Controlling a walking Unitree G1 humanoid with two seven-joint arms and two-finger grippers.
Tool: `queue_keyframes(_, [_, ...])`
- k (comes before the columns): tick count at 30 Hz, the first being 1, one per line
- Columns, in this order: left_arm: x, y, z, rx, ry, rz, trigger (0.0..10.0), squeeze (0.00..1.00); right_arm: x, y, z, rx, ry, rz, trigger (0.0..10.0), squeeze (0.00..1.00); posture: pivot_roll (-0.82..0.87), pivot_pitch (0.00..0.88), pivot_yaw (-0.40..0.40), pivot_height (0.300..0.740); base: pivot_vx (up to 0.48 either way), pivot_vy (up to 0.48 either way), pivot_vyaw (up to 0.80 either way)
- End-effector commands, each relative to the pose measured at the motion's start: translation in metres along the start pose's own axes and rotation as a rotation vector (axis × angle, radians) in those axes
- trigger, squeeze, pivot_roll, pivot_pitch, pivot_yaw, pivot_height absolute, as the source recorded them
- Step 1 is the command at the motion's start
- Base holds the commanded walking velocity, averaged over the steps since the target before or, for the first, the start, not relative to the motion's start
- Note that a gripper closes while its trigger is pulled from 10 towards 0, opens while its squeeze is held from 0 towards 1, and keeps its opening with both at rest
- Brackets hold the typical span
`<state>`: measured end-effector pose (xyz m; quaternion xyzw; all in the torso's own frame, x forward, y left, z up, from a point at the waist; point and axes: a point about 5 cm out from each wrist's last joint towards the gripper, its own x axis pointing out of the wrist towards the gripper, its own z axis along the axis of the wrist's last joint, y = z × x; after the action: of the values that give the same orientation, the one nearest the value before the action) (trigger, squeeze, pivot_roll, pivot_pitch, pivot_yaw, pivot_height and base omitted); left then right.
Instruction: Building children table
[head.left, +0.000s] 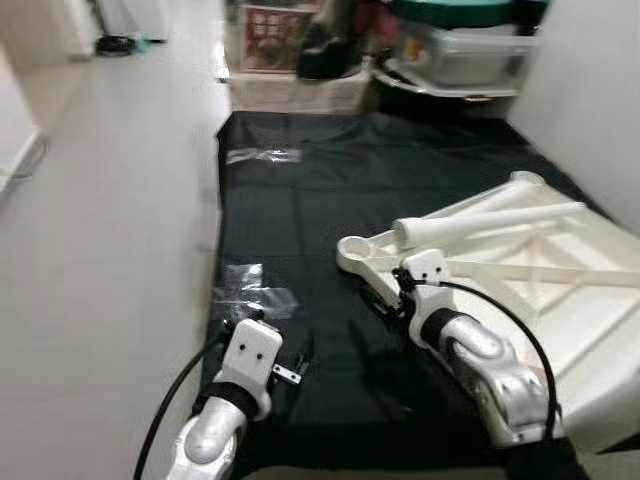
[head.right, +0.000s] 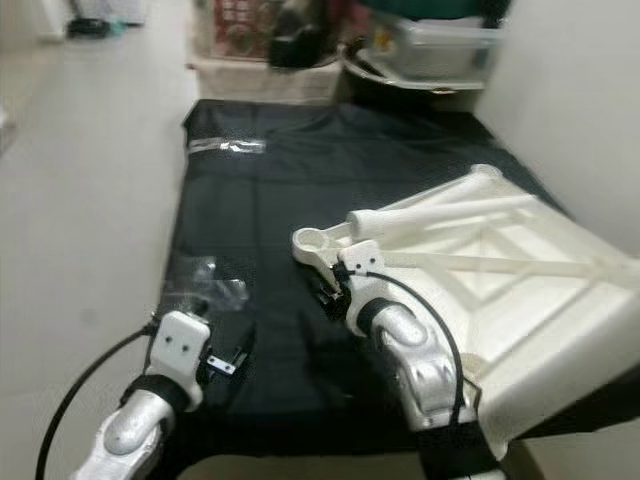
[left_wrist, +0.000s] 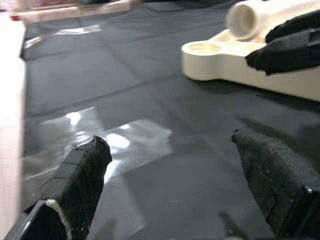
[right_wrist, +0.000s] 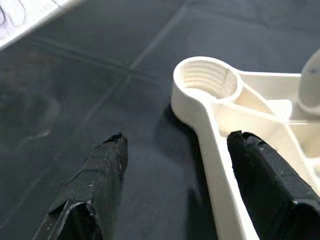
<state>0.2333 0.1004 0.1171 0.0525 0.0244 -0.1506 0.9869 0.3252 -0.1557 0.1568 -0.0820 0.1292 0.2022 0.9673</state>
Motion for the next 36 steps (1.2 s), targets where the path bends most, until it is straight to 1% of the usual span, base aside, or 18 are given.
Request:
queue_keyframes(1, [-0.002,-0.003,-0.004,-0.014,0.023,-0.009,10.0,0.00,-0.001,-0.007,-0.004,0.019,0.036,-0.020,10.0,0.00,0.05,0.099,-0.089,0.740,0.000,0.000,0.00])
queue_keyframes(3, [-0.002,-0.004,-0.003,-0.017,0.022,-0.010,10.0,0.00,-0.001,-0.023,-0.004,0.018,0.090,-0.065,10.0,0.00,0.05,0.102,-0.089,0.740,0.000,0.000,0.00])
queue_keyframes(4, [-0.002,-0.004,-0.003,-0.017,0.022,-0.010,10.0,0.00,-0.001,-0.023,-0.004,0.018,0.090,-0.065,10.0,0.00,0.05,0.102,-0.089,0.740,0.000,0.000,0.00])
queue_keyframes(6, [-0.003,-0.005,-0.003,-0.019,0.021,-0.009,10.0,0.00,-0.003,-0.038,-0.006,-0.019,0.129,-0.123,10.0,0.00,0.05,0.102,-0.093,0.740,0.000,0.000,0.00])
queue_keyframes(9, [-0.003,-0.005,-0.003,-0.019,0.021,-0.008,10.0,0.00,-0.005,-0.047,-0.007,-0.021,0.180,-0.151,10.0,0.00,0.05,0.101,-0.094,0.740,0.000,0.000,0.00])
queue_keyframes(10, [-0.003,-0.005,-0.003,-0.019,0.021,-0.008,10.0,0.00,-0.005,-0.047,-0.007,-0.021,0.180,-0.151,10.0,0.00,0.05,0.101,-0.094,0.740,0.000,0.000,0.00])
queue_keyframes(11, [-0.003,-0.005,-0.003,-0.018,0.021,-0.009,10.0,0.00,-0.007,-0.050,-0.012,-0.004,0.228,-0.139,10.0,0.00,0.05,0.100,-0.095,0.740,0.000,0.000,0.00])
queue_keyframes(13, [-0.003,-0.005,-0.003,-0.018,0.021,-0.009,10.0,0.00,-0.007,-0.050,-0.012,-0.004,0.228,-0.139,10.0,0.00,0.05,0.100,-0.095,0.740,0.000,0.000,0.00])
queue_keyframes(14, [-0.003,-0.005,-0.003,-0.018,0.021,-0.011,10.0,0.00,-0.008,-0.051,-0.017,-0.001,0.275,-0.125,10.0,0.00,0.05,0.098,-0.095,0.740,0.000,0.000,0.00])
queue_keyframes(15, [-0.003,-0.005,-0.003,-0.018,0.021,-0.011,10.0,0.00,-0.008,-0.051,-0.017,-0.001,0.275,-0.125,10.0,0.00,0.05,0.098,-0.095,0.740,0.000,0.000,0.00])
queue_keyframes(16, [-0.003,-0.006,-0.003,-0.018,0.021,-0.012,10.0,0.00,-0.011,-0.052,-0.024,0.016,0.331,-0.096,10.0,0.00,0.05,0.097,-0.094,0.740,0.000,0.000,0.00])
queue_keyframes(19, [-0.003,-0.006,-0.003,-0.018,0.021,-0.012,10.0,0.00,-0.011,-0.052,-0.024,0.016,0.331,-0.096,10.0,0.00,0.05,0.097,-0.094,0.740,0.000,0.000,0.00])
queue_keyframes(22, [-0.003,-0.006,-0.003,-0.015,0.022,-0.013,10.0,0.00,-0.013,-0.051,-0.030,0.065,0.400,-0.021,10.0,0.00,0.05,0.091,-0.099,0.740,0.000,0.000,0.00])
queue_keyframes(28, [-0.003,-0.007,-0.004,-0.013,0.023,-0.012,10.0,0.00,-0.013,-0.051,-0.031,0.103,0.431,0.050,10.0,0.00,0.06,0.090,-0.101,0.740,0.000,0.000,0.00])
queue_keyframes(30, [-0.004,-0.007,-0.004,-0.012,0.023,-0.011,10.0,0.00,-0.013,-0.047,-0.036,0.136,0.473,0.133,10.0,0.00,0.05,0.089,-0.103,0.740,0.000,0.000,0.00])
queue_keyframes(32, [-0.004,-0.007,-0.004,-0.012,0.023,-0.011,10.0,0.00,-0.013,-0.046,-0.037,0.150,0.488,0.161,10.0,0.00,0.05,0.089,-0.103,0.740,0.000,0.000,0.00])
queue_keyframes(33, [-0.004,-0.008,-0.004,-0.011,0.023,-0.011,10.0,0.00,-0.014,-0.043,-0.039,0.136,0.502,0.193,0.0,0.00,0.05,0.092,-0.103,0.740,0.000,0.000,0.00])
queue_keyframes(36, [-0.004,-0.008,-0.003,-0.011,0.023,-0.010,10.0,0.00,-0.016,-0.036,-0.042,0.102,0.521,0.258,0.0,0.00,0.05,0.096,-0.107,0.740,0.000,0.000,0.00])
